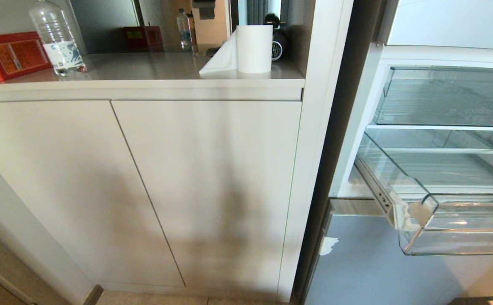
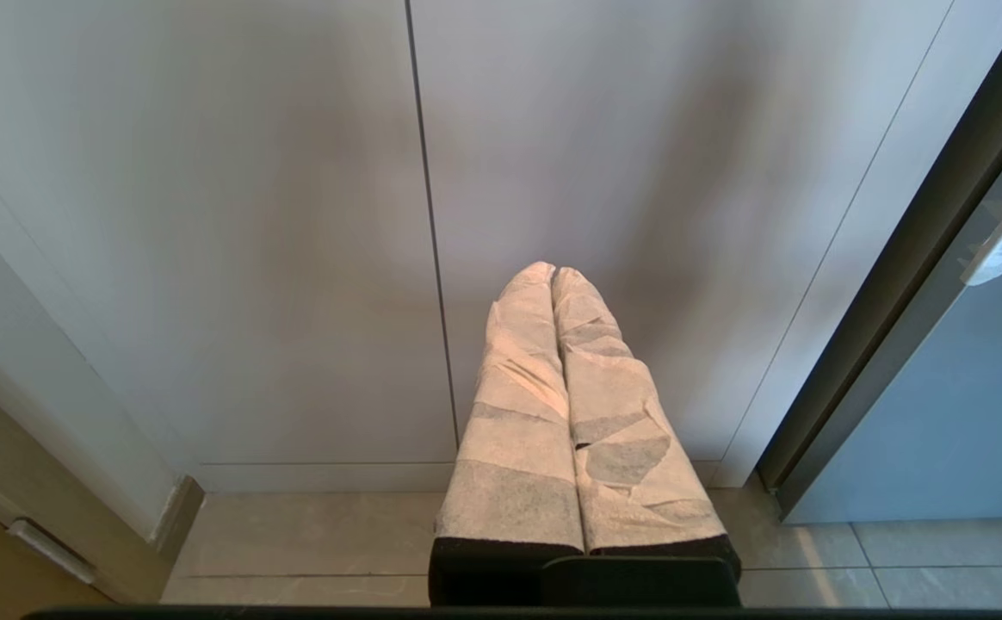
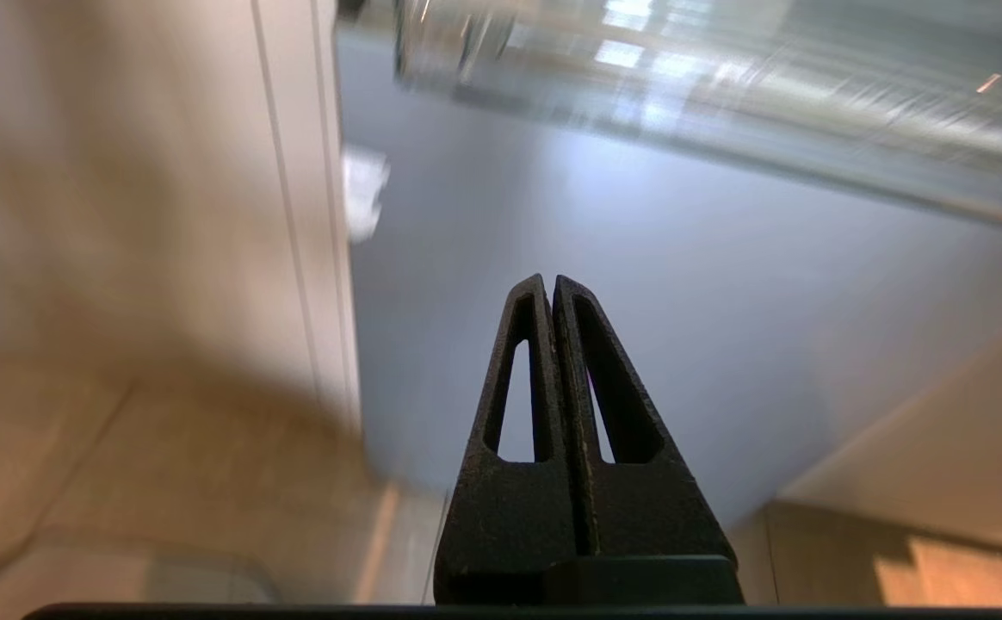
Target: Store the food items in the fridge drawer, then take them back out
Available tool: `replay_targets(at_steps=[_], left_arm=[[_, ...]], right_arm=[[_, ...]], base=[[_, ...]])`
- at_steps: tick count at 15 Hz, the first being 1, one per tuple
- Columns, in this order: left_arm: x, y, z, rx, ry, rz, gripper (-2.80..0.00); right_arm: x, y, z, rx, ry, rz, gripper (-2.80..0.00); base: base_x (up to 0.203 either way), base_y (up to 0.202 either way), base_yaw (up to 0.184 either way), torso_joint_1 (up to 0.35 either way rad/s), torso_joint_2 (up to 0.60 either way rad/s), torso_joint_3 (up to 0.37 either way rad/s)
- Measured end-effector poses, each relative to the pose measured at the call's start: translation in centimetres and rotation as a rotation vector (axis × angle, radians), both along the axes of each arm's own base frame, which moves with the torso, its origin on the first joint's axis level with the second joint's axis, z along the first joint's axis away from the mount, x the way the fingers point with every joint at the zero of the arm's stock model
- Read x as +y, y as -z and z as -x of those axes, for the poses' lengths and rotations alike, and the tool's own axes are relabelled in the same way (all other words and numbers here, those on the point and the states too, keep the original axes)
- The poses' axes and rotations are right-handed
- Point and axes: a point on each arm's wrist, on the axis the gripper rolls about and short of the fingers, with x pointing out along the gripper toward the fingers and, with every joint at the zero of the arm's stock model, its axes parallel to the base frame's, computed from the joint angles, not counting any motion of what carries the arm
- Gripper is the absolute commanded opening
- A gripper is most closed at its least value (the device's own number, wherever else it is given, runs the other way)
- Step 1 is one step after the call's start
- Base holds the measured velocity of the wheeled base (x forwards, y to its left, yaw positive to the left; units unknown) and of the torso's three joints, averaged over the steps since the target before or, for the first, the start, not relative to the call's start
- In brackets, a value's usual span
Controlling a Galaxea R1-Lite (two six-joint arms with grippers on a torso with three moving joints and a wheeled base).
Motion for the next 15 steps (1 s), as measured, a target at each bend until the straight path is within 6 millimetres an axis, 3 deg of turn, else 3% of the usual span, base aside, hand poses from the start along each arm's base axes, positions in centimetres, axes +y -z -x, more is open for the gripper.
replay_targets(at_steps=[5, 15], left_arm=[[0.00, 0.00, 0.00, 0.000, 0.000, 0.000, -2.80], [0.00, 0.00, 0.00, 0.000, 0.000, 0.000, -2.80]], right_arm=[[-0.01, 0.14, 0.53, -0.068, 0.019, -0.038, -2.80], [-0.01, 0.15, 0.58, -0.075, 0.021, -0.051, -2.80]], base=[[0.000, 0.000, -0.022, 0.000, 0.00, 0.002], [-0.001, 0.008, -0.173, 0.001, 0.00, 0.005]])
